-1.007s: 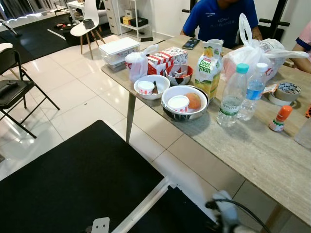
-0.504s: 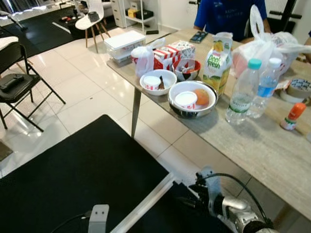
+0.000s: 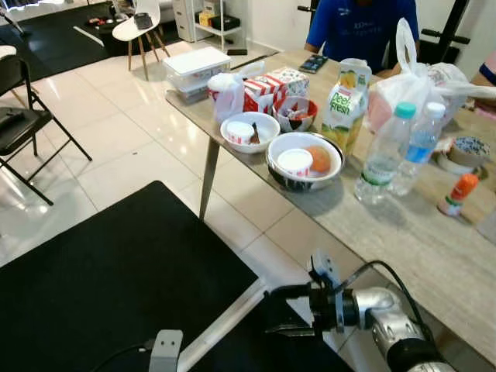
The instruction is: Restocking fridge
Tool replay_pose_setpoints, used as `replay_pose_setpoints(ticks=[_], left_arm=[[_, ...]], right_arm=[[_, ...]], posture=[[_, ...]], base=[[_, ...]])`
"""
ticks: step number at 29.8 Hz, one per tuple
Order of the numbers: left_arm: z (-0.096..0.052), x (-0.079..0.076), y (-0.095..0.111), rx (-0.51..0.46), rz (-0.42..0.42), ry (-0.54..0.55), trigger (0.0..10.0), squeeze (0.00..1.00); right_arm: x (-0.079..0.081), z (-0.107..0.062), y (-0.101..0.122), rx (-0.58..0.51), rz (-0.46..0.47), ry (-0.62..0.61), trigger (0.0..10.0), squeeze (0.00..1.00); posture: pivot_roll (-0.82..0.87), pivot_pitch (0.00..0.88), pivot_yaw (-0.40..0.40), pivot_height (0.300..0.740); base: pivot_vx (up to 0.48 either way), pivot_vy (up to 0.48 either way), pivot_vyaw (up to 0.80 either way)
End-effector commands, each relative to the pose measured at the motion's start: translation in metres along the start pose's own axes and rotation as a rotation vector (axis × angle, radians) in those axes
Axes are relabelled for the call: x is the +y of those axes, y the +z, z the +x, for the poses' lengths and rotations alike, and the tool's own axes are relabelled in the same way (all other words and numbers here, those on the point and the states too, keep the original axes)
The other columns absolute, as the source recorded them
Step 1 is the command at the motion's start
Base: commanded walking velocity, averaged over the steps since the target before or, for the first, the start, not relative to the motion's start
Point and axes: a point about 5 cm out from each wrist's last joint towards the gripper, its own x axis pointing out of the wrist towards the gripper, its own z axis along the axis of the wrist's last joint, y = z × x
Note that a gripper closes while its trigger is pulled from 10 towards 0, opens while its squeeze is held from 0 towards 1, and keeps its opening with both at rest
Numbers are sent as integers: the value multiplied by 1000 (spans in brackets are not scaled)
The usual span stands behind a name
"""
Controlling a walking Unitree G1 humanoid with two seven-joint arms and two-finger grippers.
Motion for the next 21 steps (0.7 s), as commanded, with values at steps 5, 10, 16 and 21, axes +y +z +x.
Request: replay_pose_setpoints(ticks=[5,10,16,21], left_arm=[[-1,-4,-8,24,8,-10,10000,0],[-1,-4,-9,34,39,-19,10000,0],[-1,-4,-7,28,47,-23,10000,0],[-2,-7,-14,44,45,-28,10000,0]], right_arm=[[12,18,20,-96,-70,129,10000,1000],[19,29,62,-276,-151,191,10000,0],[18,19,128,-545,-257,138,10000,0],[12,-1,176,-701,-364,-41,10000,0]], posture=[[-13,0,22,740],[6,0,23,740],[15,0,24,740],[5,0,24,740]], base=[[0,0,0],[0,0,0],[0,0,0],[0,0,0]])
